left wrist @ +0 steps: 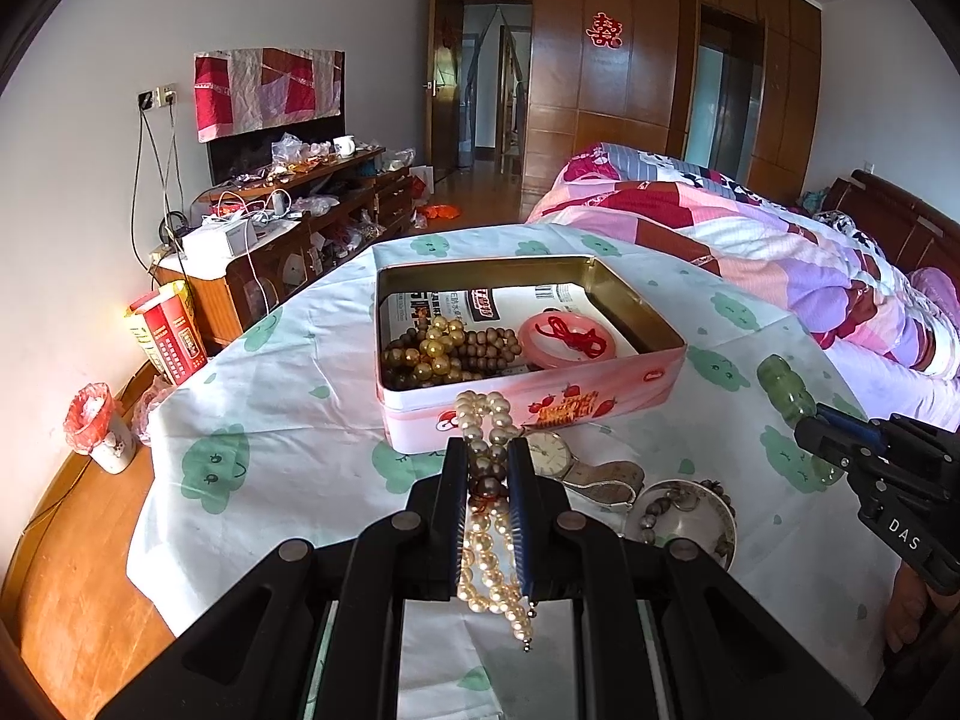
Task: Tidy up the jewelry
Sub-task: 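Lift the pearls with the left tool while the right lifts the jade bangle toward the tin, then lower the pearls into the tin with the left tool while the right lowers the jade bangle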
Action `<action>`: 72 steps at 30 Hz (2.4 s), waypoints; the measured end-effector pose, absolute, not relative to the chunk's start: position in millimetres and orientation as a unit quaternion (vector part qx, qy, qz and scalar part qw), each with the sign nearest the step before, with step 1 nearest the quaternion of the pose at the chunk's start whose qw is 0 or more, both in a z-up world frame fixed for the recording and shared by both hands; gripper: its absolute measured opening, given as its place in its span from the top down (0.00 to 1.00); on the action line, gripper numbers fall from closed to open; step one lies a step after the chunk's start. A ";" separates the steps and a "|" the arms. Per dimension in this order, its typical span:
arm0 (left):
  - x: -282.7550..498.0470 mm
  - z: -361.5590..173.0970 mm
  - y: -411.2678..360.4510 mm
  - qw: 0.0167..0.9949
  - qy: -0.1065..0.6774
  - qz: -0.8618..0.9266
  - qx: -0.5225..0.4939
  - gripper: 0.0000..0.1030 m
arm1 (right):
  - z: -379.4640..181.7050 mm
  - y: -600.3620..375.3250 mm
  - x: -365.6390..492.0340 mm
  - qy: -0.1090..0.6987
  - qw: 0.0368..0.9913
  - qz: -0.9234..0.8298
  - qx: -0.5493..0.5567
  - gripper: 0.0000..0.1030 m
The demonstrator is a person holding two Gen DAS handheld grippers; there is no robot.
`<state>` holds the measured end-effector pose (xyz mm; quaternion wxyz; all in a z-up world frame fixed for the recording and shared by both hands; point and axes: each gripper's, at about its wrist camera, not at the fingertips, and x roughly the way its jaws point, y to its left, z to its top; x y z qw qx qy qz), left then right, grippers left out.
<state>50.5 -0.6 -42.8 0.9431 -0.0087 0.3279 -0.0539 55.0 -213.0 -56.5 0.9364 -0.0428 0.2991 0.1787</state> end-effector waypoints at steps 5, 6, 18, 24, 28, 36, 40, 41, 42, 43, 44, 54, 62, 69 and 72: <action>51.6 -43.5 -0.6 0.943 0.327 -0.055 -0.009 0.88 | -57.3 -211.5 55.4 0.299 0.936 0.181 -0.044 0.84; 51.5 -43.4 -0.9 0.944 0.326 -0.054 -0.008 0.88 | -57.3 -211.0 56.2 0.300 0.935 0.182 -0.043 0.84; 63.5 -24.6 6.2 0.952 0.301 -0.051 0.002 0.88 | -34.7 -204.5 74.0 0.276 0.941 0.192 -0.038 0.84; 67.9 -19.7 7.1 0.954 0.294 -0.052 0.002 0.88 | -26.4 -198.4 81.7 0.268 0.942 0.198 -0.041 0.84; 73.8 -17.7 5.0 0.954 0.294 -0.057 0.005 0.88 | -24.1 -196.8 87.2 0.269 0.941 0.203 -0.039 0.84; 86.6 -12.0 3.6 0.955 0.292 -0.060 0.014 0.88 | -14.1 -186.2 99.7 0.265 0.939 0.216 -0.046 0.84; 93.8 -10.5 3.8 0.955 0.291 -0.058 0.018 0.88 | -10.4 -181.3 108.4 0.265 0.937 0.221 -0.048 0.84; 95.6 -10.1 3.9 0.955 0.292 -0.059 0.019 0.88 | -9.5 -180.5 110.8 0.264 0.937 0.222 -0.049 0.84; 97.6 -9.7 3.8 0.954 0.292 -0.058 0.019 0.88 | -8.2 -179.1 113.6 0.264 0.937 0.223 -0.050 0.84; 98.9 -9.6 3.9 0.954 0.292 -0.058 0.018 0.88 | -7.2 -178.4 115.1 0.264 0.937 0.223 -0.051 0.84; 99.9 -9.5 4.0 0.954 0.292 -0.058 0.018 0.88 | -6.4 -177.7 116.7 0.264 0.937 0.224 -0.052 0.84; 109.3 -10.3 4.6 0.953 0.298 -0.056 0.019 0.88 | -2.2 -168.1 128.9 0.262 0.935 0.231 -0.061 0.84; 122.1 -13.0 8.1 0.952 0.302 -0.052 0.023 0.88 | -0.1 -156.6 144.3 0.263 0.932 0.239 -0.065 0.84; 134.7 -17.1 11.8 0.949 0.309 -0.050 0.019 0.88 | 0.6 -145.8 157.8 0.264 0.930 0.243 -0.074 0.84; 139.2 -18.6 11.7 0.949 0.312 -0.050 0.020 0.88 | -0.1 -142.9 162.9 0.266 0.929 0.245 -0.074 0.84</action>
